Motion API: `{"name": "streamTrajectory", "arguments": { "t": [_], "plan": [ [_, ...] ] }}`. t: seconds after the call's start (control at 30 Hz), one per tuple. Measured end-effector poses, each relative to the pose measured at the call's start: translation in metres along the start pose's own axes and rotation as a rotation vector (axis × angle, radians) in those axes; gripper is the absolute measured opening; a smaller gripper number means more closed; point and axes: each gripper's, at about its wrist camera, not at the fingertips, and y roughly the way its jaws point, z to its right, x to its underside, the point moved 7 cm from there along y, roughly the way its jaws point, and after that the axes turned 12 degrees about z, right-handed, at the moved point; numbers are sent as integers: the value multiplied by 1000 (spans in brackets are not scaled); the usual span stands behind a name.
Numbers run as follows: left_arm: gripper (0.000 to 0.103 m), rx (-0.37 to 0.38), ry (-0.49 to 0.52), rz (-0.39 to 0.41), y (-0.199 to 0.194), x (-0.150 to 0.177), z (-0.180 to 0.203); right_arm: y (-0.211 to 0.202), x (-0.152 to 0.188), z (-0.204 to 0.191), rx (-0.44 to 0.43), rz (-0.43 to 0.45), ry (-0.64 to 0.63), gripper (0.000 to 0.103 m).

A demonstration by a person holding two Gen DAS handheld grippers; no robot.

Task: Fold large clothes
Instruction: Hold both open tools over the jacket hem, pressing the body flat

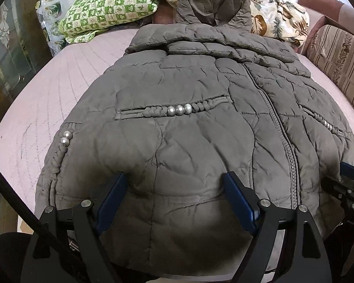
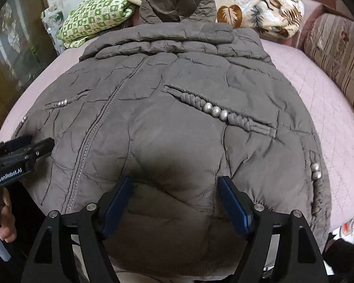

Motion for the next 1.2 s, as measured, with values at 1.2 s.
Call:
{"name": "streamTrajectory", "arguments": {
  "t": [1.2],
  "plan": [
    [87,15,-22,36,20,-12,18,20,-19,3,-29,90,53,90]
  ]
}}
